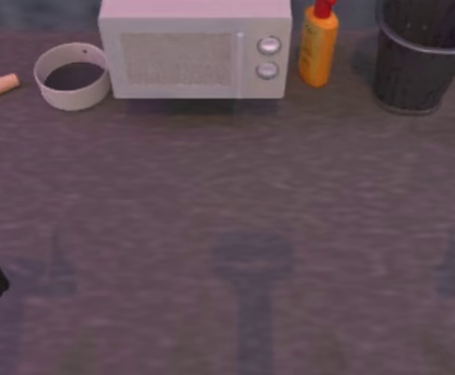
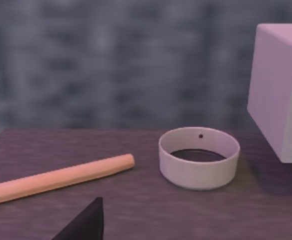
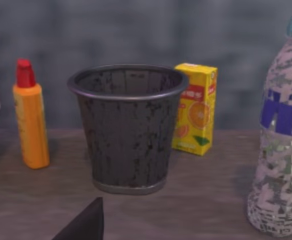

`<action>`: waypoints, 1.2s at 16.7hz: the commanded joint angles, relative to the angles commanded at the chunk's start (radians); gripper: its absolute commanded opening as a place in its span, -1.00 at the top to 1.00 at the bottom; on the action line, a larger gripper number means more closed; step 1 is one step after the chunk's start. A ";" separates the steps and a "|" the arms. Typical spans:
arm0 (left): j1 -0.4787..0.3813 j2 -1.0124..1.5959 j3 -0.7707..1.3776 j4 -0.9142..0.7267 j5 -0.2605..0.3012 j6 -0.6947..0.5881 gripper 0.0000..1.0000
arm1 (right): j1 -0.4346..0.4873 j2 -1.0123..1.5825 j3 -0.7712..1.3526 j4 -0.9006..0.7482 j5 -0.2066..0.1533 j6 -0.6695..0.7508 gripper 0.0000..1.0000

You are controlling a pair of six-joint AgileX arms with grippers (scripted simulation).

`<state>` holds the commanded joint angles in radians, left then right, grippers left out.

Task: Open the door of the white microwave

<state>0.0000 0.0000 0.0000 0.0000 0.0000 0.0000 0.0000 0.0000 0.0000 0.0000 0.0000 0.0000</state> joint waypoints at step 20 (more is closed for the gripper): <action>-0.545 1.397 0.998 -0.059 -0.492 -0.257 -1.00 | 0.000 0.000 0.000 0.000 0.000 0.000 -1.00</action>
<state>-0.5455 1.3972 0.9978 -0.0588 -0.4924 -0.2571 0.0000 0.0000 0.0000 0.0000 0.0000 0.0000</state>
